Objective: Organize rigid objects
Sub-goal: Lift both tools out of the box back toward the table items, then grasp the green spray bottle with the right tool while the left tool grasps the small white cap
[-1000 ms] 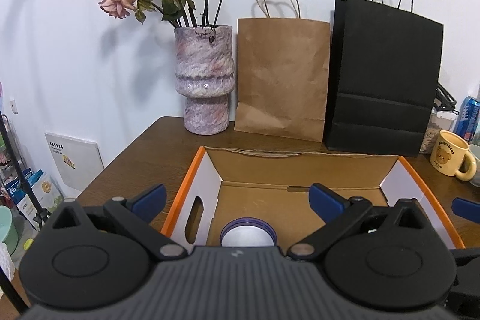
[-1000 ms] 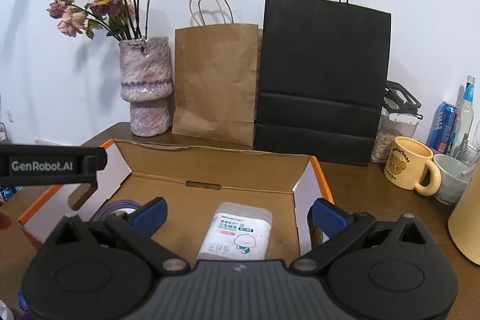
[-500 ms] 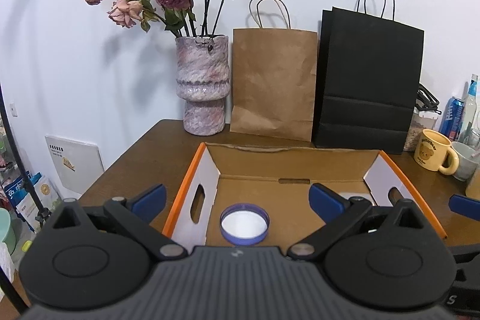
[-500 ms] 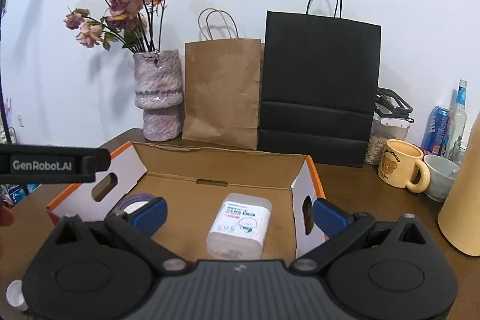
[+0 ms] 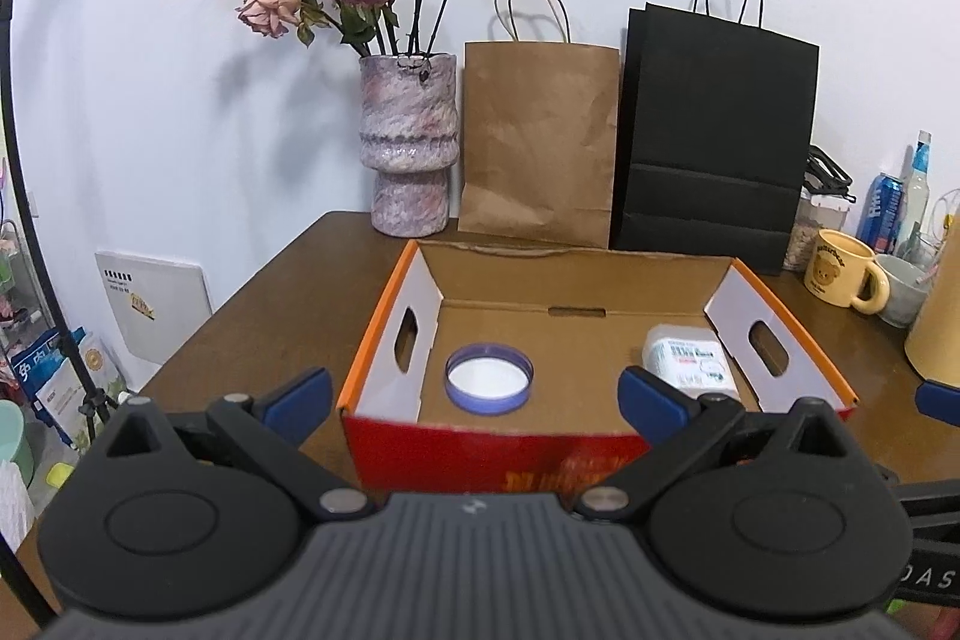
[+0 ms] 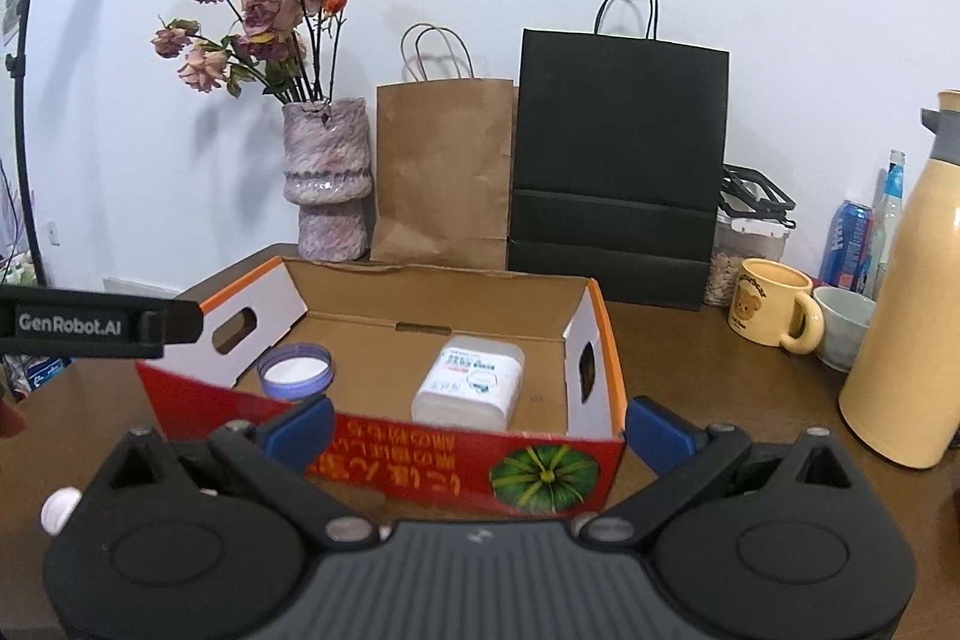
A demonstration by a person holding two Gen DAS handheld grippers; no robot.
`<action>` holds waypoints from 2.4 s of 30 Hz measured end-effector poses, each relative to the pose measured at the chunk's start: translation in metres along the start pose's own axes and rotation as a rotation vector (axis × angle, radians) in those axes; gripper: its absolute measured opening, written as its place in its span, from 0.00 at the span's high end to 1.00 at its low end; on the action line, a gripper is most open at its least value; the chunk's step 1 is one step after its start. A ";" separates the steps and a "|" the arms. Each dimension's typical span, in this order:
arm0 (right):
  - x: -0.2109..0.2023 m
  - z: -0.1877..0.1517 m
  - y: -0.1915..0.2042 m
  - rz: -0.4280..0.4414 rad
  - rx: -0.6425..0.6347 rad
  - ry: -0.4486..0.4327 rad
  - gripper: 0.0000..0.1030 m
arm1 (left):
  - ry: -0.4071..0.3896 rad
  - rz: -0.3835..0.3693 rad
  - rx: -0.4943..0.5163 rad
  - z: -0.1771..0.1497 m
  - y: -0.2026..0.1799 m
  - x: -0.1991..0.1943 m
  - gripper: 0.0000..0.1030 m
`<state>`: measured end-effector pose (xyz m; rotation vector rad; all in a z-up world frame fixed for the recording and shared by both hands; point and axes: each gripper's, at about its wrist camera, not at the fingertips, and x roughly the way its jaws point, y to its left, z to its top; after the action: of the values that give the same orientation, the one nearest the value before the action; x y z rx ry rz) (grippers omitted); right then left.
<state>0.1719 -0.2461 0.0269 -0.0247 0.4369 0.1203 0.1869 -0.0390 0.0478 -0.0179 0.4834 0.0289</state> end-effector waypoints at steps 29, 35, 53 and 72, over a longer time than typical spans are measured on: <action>-0.027 -0.068 -0.045 -0.025 -0.053 0.145 0.00 | 0.080 0.022 -0.015 -0.063 0.030 -0.041 0.00; -0.003 -0.076 -0.056 -0.040 -0.072 0.208 0.03 | 0.086 0.039 -0.020 -0.073 0.043 -0.044 0.00; 0.015 -0.082 -0.063 0.012 -0.008 0.210 0.71 | 0.149 0.091 -0.024 -0.096 0.077 -0.038 0.00; -0.012 -0.081 -0.053 -0.011 0.019 0.082 0.71 | 0.220 0.139 -0.049 -0.103 0.089 -0.001 0.00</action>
<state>0.1333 -0.3039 -0.0420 -0.0136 0.5196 0.1045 0.1358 0.0470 -0.0440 -0.0359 0.7031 0.1770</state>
